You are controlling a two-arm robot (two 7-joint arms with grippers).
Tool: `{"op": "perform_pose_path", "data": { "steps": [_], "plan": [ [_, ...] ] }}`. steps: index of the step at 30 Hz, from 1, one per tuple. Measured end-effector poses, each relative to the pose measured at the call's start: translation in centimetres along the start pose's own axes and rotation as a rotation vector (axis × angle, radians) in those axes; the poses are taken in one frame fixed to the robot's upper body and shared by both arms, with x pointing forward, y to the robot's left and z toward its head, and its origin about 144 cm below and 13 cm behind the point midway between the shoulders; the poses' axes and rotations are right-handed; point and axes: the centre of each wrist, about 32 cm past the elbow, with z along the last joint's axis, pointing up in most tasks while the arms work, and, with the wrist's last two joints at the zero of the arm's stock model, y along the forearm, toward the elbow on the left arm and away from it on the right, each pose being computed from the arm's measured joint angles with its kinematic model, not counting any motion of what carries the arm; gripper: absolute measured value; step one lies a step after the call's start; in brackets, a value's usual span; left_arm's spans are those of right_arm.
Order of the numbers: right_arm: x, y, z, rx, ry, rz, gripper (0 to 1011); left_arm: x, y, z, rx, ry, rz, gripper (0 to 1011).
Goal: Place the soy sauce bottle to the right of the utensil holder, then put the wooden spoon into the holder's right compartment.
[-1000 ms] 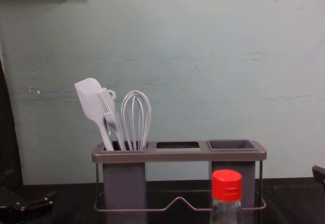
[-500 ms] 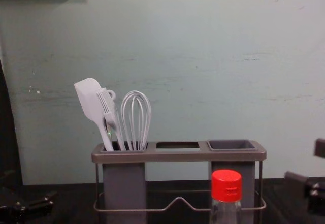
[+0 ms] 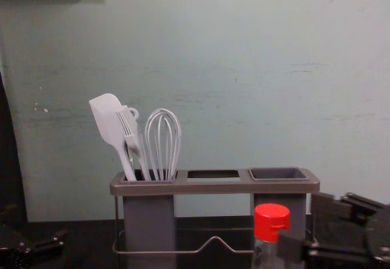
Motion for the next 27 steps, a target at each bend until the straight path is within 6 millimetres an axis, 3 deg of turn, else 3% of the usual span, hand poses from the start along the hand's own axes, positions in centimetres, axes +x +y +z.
{"op": "perform_pose_path", "data": {
  "steps": [12, 27],
  "plan": [
    [1.0, 3.3, 0.3, -0.027, 0.005, 0.03, 1004, 0.0, 0.0, 0.0, 0.0, 0.0, 0.0, 1011],
    [1.9, 4.9, 0.0, -0.065, 0.039, 0.02, 1004, 0.0, 0.0, 0.0, 0.0, 0.0, 0.0, 1011]
  ]
}}
